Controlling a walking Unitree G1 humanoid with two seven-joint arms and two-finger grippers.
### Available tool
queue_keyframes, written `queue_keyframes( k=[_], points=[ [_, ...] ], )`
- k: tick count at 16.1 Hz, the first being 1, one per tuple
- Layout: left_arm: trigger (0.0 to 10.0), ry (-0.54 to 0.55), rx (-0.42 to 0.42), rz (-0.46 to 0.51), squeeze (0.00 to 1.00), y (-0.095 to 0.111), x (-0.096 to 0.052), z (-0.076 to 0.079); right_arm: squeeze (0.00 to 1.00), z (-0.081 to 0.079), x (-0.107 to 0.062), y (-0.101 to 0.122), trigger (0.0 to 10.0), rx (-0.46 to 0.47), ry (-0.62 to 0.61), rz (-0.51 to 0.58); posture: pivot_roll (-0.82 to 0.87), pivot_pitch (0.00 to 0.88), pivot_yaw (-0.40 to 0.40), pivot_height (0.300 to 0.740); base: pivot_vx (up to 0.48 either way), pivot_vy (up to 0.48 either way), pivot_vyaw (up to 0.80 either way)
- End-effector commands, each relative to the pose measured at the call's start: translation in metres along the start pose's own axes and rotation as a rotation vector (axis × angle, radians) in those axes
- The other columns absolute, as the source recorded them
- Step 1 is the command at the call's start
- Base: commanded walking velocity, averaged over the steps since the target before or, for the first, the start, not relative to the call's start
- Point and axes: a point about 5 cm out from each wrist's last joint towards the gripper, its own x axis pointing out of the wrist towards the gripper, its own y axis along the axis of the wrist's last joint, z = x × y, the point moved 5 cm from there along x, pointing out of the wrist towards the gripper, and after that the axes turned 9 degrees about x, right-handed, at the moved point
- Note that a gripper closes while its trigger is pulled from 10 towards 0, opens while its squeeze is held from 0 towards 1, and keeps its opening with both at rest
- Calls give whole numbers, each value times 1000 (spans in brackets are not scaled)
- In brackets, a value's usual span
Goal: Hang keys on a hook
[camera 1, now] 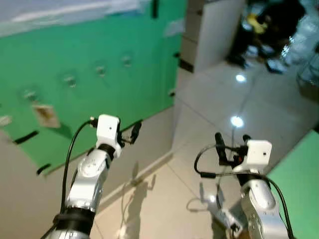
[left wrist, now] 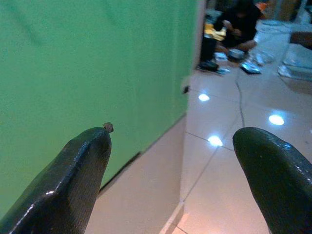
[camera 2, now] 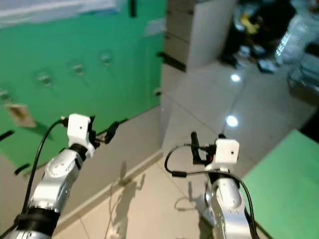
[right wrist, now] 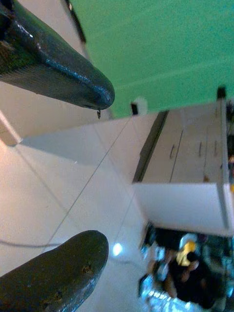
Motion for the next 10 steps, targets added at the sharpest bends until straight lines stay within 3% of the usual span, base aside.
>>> queue_keyframes(
  k=[1, 3, 5, 7, 10],
  points=[
    [10000, -24, 25, 23, 0, 6, 4, 3, 0, 4, 0, 2, 10000, -2, -14, 11, -125, 0, 80, 740, 0, 0, -750],
    [10000, -46, -36, 90, 0, 18, 5, 2, 0, 5, 0, 0, 10000, -3, -14, 4, -128, 0, 83, 740, 0, -480, -753],
    [10000, -39, -44, 92, 0, 16, 5, -1, 0, 7, 1, -1, 10000, -6, -16, 0, -131, 0, 84, 740, 0, -424, -750],
    [10000, -37, -42, 86, 0, 14, 6, -2, 0, 8, 2, -1, 10000, -12, -15, -1, -131, 0, 82, 740, 0, 0, -750],
    [10000, -40, -45, 107, 0, 13, 6, -1, 0, 19, 3, 15, 10000, -218, -93, 66, -135, 0, 80, 740, 0, 0, -752]
  ],
)
